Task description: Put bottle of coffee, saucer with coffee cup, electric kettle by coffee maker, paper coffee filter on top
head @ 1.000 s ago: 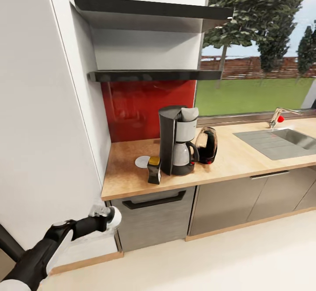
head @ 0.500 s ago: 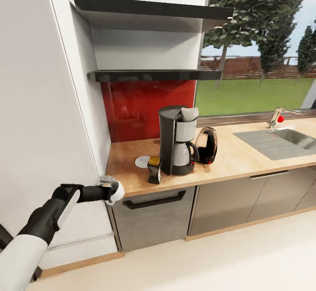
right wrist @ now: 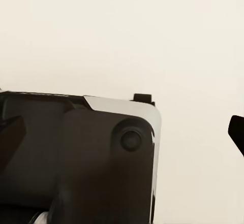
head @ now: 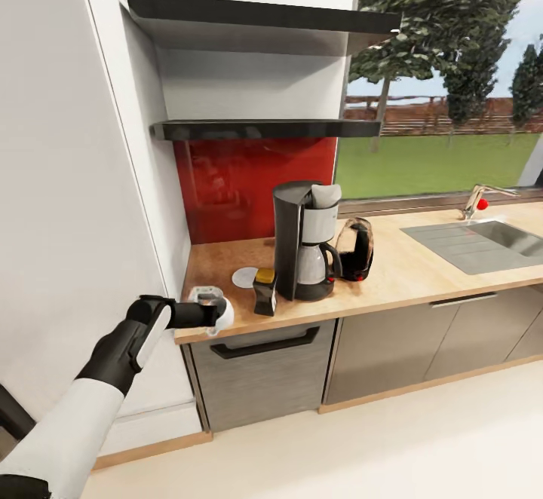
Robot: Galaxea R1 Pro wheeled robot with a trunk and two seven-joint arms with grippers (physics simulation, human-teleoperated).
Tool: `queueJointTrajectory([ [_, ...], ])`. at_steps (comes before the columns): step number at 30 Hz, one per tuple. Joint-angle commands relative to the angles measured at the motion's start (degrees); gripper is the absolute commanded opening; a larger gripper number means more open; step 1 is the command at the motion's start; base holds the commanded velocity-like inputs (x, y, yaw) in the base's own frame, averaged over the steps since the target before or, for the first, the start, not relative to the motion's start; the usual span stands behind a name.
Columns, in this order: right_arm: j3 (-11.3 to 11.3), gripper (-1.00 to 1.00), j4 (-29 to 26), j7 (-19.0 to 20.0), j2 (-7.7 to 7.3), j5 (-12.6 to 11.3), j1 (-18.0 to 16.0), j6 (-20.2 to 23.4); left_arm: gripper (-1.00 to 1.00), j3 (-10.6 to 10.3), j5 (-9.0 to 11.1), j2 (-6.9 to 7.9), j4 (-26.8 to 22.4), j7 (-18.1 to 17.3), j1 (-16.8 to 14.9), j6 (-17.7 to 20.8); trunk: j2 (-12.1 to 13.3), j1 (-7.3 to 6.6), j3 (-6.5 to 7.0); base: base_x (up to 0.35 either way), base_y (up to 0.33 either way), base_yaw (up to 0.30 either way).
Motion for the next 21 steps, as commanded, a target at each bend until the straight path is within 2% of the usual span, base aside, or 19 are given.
queueJointTrajectory([
  [1, 0.43, 1.00, 0.04, 0.18, -0.12, -0.58, -0.06, -0.20, -1.00, -0.10, 0.04, -0.59, -0.03, 1.31, -0.30, 0.37, -0.13, 0.04, -0.13, 0.000, 0.000, 0.000],
  [3, 0.36, 1.00, 0.02, 0.17, -0.23, -0.61, -0.06, -0.20, -1.00, -0.07, 0.07, -1.18, 0.02, 3.33, -0.73, 0.54, -0.13, 0.04, -0.13, 0.000, 0.000, 0.000],
  [7, 0.33, 1.00, 0.01, 0.17, -0.30, -0.63, -0.06, -0.20, -1.00, 0.12, 0.11, -0.95, 0.06, 4.74, -1.01, 0.69, -0.13, 0.04, -0.13, 0.000, 0.000, -0.022],
  [16, 0.33, 1.00, 0.01, 0.17, -0.31, -0.64, -0.06, -0.20, -1.00, 0.22, 0.08, 0.57, 0.07, 5.10, -0.95, 0.86, -0.13, 0.04, -0.13, 0.000, 0.000, -0.211],
  [21, 0.37, 1.00, 0.01, 0.17, -0.31, -0.64, -0.06, -0.20, -1.00, 0.24, 0.04, 0.77, 0.01, 5.15, -0.90, 0.83, -0.13, 0.04, -0.13, 0.000, 0.000, -0.073],
])
